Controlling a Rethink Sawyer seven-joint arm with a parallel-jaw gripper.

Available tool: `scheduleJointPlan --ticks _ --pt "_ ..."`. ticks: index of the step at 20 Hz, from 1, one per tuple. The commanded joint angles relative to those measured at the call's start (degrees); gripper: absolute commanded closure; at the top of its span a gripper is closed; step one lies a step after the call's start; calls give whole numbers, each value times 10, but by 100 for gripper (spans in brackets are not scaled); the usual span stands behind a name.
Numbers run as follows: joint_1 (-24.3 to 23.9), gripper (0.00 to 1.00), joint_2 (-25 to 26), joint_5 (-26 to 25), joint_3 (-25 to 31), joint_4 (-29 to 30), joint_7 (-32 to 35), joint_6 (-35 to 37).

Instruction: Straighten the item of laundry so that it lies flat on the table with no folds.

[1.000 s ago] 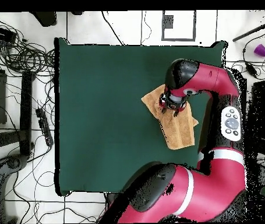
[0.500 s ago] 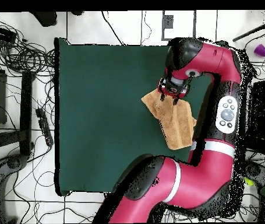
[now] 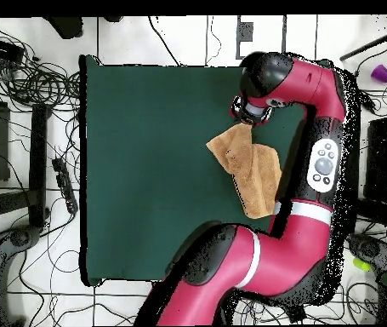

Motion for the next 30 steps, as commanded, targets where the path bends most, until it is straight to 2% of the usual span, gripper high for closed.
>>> scheduleJointPlan --ticks 1,4,8,11,15,20,27,30 --pt "21 0 -135 17 -19 362 92 -367" --pt "33 0 -163 -7 -42 445 185 -472" --pt "59 0 -179 14 -76 498 258 -528" --pt "60 0 -195 39 -80 546 247 -557" --pt "48 0 -222 57 -77 605 191 -536" --pt "46 0 -267 59 -80 670 163 -532" --pt "7 0 -218 14 -66 714 149 -688" --pt "15 0 -200 14 -76 722 179 -746"
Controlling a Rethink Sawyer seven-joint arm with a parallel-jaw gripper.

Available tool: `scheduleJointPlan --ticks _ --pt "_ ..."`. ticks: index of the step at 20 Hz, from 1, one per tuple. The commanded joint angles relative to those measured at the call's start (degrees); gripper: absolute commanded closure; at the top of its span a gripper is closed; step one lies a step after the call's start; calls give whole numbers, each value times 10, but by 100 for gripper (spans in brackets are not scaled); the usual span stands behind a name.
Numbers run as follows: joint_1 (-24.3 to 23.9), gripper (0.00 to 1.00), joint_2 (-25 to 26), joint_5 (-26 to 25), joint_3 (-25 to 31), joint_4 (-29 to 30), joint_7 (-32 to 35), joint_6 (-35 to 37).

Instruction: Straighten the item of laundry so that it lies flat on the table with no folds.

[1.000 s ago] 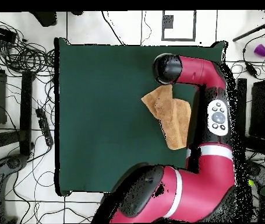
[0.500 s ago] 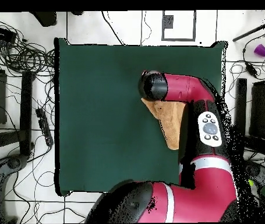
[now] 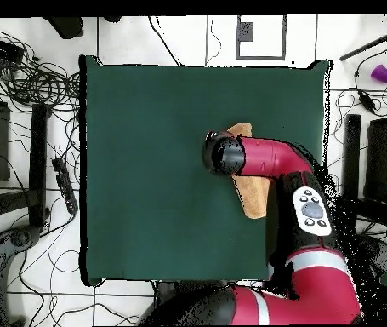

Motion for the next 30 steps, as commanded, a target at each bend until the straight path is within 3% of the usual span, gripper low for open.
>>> scheduleJointPlan --ticks 1,12,19,23,30 --pt "13 0 53 -8 -3 127 129 -142" --pt "158 0 111 116 -118 51 198 -149" --pt "212 0 127 192 -169 27 179 -108" --pt "187 0 135 194 -149 49 143 -161" --pt "86 0 119 124 -74 96 66 -220"
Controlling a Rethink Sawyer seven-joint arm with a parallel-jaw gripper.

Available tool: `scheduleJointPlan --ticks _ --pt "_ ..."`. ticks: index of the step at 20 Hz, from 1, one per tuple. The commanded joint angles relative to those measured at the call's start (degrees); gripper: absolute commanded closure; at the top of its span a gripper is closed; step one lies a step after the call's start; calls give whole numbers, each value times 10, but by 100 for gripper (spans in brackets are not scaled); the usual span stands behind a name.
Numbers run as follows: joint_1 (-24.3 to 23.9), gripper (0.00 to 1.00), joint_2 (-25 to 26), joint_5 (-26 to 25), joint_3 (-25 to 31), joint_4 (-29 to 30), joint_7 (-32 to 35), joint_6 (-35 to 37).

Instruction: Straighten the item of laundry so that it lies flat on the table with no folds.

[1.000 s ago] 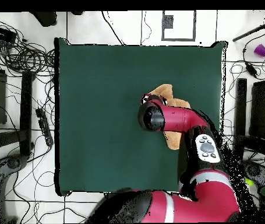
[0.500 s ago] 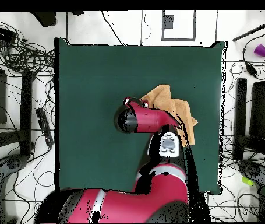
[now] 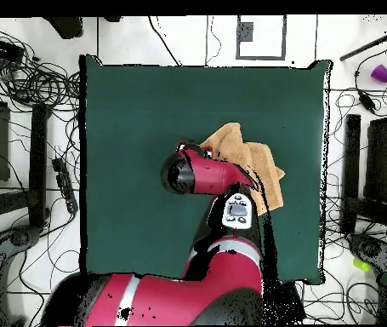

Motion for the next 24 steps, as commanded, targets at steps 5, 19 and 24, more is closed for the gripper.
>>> scheduleJointPlan --ticks 5,19,24 --pt "-97 0 39 -52 78 69 50 -37" --pt "-105 0 48 -63 74 64 60 -33" --pt "-108 0 48 -56 79 65 65 -30"
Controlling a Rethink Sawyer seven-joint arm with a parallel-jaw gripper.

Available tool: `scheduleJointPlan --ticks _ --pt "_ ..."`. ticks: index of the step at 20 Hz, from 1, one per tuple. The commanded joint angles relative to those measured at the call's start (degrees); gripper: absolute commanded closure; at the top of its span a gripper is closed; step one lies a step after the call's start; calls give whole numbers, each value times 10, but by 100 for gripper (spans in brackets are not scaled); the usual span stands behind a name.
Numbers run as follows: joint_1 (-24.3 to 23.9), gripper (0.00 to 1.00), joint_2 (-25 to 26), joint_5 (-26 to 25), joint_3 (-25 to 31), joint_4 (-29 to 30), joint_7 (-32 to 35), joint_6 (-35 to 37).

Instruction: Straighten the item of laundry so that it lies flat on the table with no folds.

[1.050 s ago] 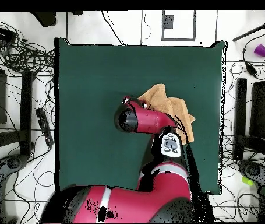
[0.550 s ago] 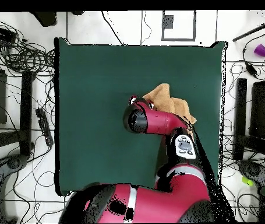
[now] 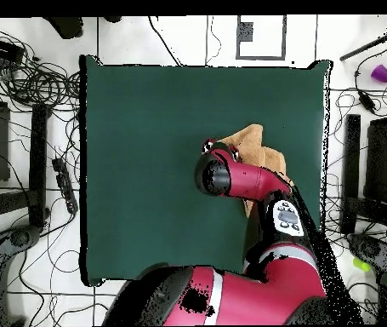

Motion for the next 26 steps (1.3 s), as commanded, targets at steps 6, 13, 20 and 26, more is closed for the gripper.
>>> scheduleJointPlan --ticks 6,13,20,26 --pt "0 0 67 -6 21 39 63 33" --pt "-2 0 67 -5 24 41 66 27" --pt "-8 0 64 -3 30 43 69 24" --pt "-16 100 61 -4 36 48 65 34"
